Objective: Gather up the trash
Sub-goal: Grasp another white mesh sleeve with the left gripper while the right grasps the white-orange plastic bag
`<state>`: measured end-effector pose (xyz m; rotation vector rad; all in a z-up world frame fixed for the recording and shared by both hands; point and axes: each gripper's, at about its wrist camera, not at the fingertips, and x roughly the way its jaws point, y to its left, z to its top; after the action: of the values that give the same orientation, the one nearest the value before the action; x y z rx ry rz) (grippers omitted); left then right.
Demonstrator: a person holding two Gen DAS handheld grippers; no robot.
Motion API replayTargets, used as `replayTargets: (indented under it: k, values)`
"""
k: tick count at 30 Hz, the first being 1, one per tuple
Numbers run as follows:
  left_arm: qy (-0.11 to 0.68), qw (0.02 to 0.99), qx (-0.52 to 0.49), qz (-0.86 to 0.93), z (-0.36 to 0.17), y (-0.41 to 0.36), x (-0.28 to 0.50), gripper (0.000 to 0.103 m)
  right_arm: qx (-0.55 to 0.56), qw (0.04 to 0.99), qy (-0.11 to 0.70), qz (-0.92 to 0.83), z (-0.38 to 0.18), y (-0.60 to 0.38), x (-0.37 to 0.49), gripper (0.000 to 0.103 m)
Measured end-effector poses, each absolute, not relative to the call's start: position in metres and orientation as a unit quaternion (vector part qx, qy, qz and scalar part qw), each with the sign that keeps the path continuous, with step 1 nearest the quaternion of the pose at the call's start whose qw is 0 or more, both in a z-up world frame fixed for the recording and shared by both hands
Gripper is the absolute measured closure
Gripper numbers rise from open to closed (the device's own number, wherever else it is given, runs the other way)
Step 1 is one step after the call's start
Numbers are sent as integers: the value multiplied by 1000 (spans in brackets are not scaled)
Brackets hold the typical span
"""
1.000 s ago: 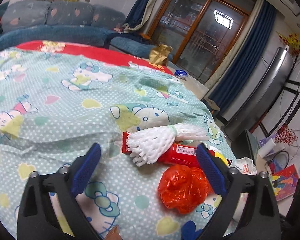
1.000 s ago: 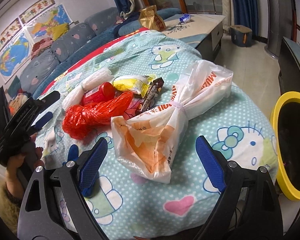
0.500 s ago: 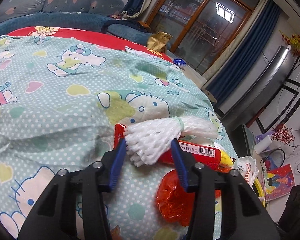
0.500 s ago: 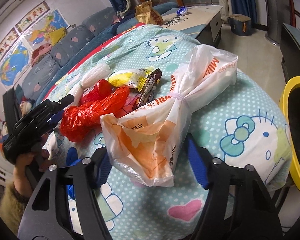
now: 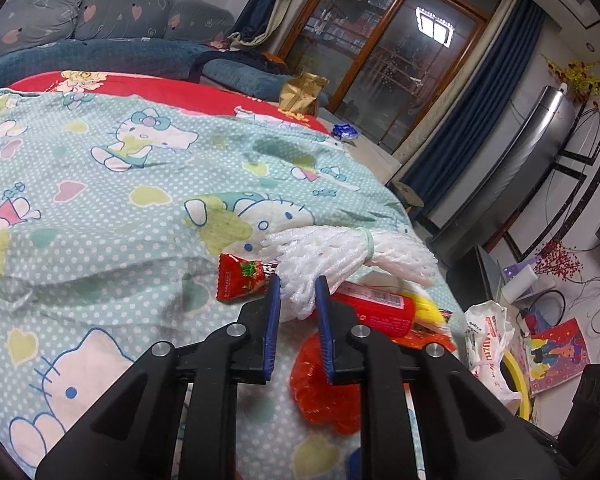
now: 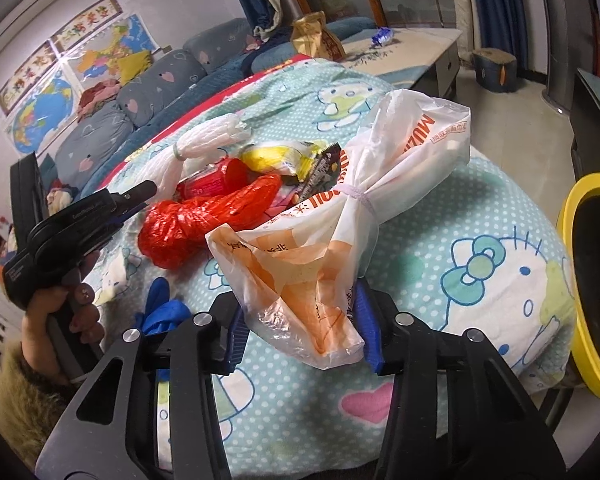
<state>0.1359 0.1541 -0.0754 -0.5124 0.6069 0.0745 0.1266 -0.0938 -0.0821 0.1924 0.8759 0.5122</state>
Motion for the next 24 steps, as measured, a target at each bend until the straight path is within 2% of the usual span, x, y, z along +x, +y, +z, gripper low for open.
replayTargets:
  k: [24]
  values:
    - [264,941,-212,-18,-28,111,112,87,76,891,368,254,-45,-114,117,65]
